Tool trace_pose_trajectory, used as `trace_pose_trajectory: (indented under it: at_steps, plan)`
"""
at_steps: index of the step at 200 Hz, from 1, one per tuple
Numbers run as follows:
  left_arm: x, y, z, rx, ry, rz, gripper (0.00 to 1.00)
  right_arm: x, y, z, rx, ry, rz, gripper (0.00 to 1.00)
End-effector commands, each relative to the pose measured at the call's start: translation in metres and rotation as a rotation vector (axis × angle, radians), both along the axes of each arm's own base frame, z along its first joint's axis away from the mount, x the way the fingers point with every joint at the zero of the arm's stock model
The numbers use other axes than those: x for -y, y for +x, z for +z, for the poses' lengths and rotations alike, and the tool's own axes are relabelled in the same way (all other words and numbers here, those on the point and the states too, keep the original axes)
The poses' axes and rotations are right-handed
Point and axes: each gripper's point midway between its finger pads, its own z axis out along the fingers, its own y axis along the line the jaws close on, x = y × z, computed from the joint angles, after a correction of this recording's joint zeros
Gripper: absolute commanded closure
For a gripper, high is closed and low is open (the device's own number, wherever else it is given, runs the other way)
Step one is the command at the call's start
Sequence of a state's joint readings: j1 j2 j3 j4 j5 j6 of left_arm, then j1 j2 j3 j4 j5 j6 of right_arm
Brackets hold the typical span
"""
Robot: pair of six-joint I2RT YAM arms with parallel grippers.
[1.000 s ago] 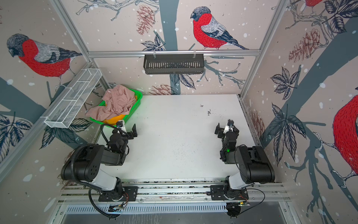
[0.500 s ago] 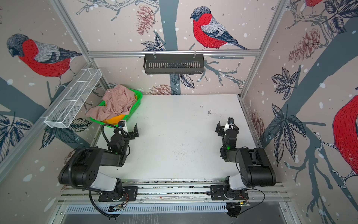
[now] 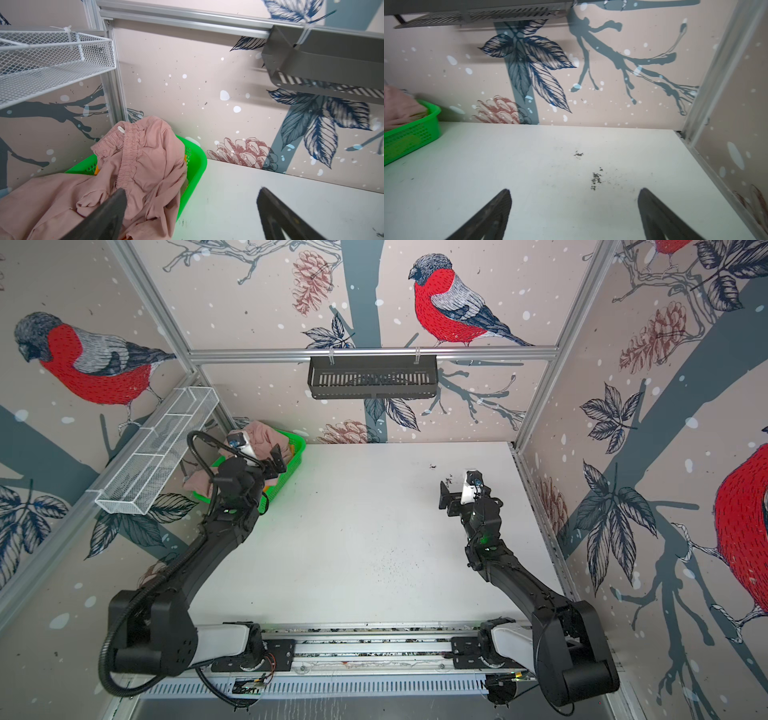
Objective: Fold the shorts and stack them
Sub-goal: 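Reach the left gripper into the green basket and grasp the pink shorts' waistband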
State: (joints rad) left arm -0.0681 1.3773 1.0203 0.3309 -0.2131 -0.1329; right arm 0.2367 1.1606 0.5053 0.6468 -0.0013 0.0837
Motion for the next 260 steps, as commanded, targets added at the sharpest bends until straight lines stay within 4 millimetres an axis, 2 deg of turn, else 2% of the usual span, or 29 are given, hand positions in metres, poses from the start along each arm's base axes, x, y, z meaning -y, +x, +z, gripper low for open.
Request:
trace_pose_trajectory:
  at_steps: [1,29,60,80,130,172,188,206,217,231,237,239,254,256,260]
  plan:
    - [-0.018,0.017,-0.030,-0.189,0.041,0.098,0.02,-0.025,-0.010,-0.012,-0.081,0.006,0.114,0.04]
    - [-0.031,0.054,-0.041,-0.266,0.039,0.122,0.03,-0.038,-0.019,-0.020,-0.100,0.010,0.167,0.03]
    - [-0.049,0.085,-0.071,-0.341,0.033,0.147,0.03,-0.044,-0.025,-0.033,-0.130,0.013,0.197,0.03]
    - [-0.060,0.101,-0.090,-0.373,0.011,0.149,0.03,-0.048,-0.028,-0.034,-0.133,0.029,0.212,0.03]
    - [-0.085,0.127,-0.125,-0.417,0.038,0.208,0.03,-0.062,-0.034,-0.035,-0.135,0.067,0.260,0.03]
    - [-0.101,0.142,-0.160,-0.453,-0.016,0.191,0.03,-0.071,-0.038,-0.040,-0.158,0.088,0.294,0.03]
    - [-0.107,0.146,-0.172,-0.458,-0.041,0.182,0.07,-0.072,-0.039,-0.041,-0.165,0.092,0.297,0.01]
    - [-0.109,0.151,-0.174,-0.444,-0.057,0.159,0.13,-0.072,-0.040,-0.042,-0.168,0.091,0.298,0.01]
    - [-0.107,0.154,-0.174,-0.434,-0.058,0.142,0.21,-0.072,-0.040,-0.043,-0.167,0.091,0.298,0.01]
    - [-0.104,0.157,-0.173,-0.426,-0.051,0.117,0.40,-0.071,-0.039,-0.044,-0.170,0.095,0.292,0.01]
    - [-0.105,0.158,-0.175,-0.427,-0.048,0.120,0.56,-0.071,-0.040,-0.045,-0.171,0.095,0.292,0.01]
    - [-0.105,0.158,-0.174,-0.427,-0.048,0.121,0.57,-0.071,-0.040,-0.045,-0.172,0.096,0.292,0.01]
    - [-0.105,0.159,-0.175,-0.432,-0.044,0.113,0.96,-0.070,-0.041,-0.045,-0.171,0.101,0.291,0.01]
    - [-0.104,0.160,-0.175,-0.433,-0.044,0.109,1.00,-0.070,-0.041,-0.045,-0.171,0.101,0.291,0.01]
    - [-0.104,0.160,-0.175,-0.432,-0.044,0.104,1.00,-0.070,-0.041,-0.045,-0.170,0.102,0.291,0.01]
